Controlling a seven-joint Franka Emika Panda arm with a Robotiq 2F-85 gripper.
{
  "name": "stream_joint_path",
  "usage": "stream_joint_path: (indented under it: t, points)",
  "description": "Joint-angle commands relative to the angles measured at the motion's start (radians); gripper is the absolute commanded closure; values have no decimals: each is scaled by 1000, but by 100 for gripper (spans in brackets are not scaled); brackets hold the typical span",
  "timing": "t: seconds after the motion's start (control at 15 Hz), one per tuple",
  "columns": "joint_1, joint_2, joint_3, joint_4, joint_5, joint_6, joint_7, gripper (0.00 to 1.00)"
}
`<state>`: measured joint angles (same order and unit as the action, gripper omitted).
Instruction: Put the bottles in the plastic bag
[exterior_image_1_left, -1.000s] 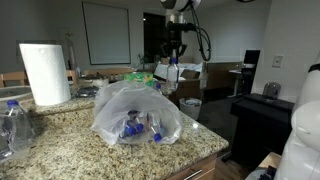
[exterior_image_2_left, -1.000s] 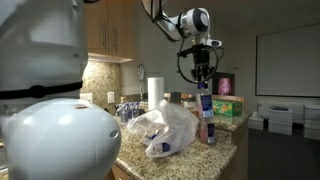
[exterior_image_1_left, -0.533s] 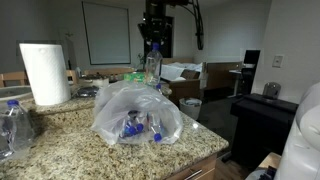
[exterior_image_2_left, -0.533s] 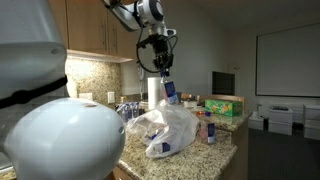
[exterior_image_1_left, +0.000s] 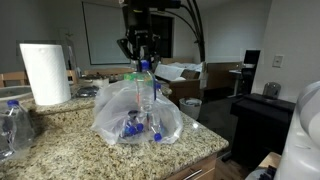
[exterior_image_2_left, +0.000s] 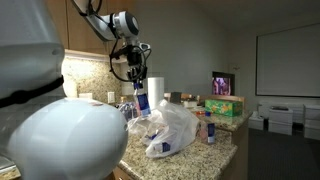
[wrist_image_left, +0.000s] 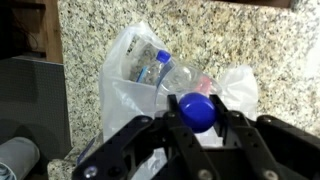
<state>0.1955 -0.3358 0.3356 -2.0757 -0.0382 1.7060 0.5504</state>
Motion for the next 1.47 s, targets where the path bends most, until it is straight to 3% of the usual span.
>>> stream_joint_path:
  t: [0.0,0.27,0.6,0.93,1.4]
  points:
    - [24,-11,28,-72,25,-1,8,89]
    - [33,6,61,-169,3,128,49,89]
    - [13,55,98,-290,-120,456,208,89]
    - [-41,78,102,-327,-447,711,386,89]
    - [-152,109,110,-371,-974,899,710,89]
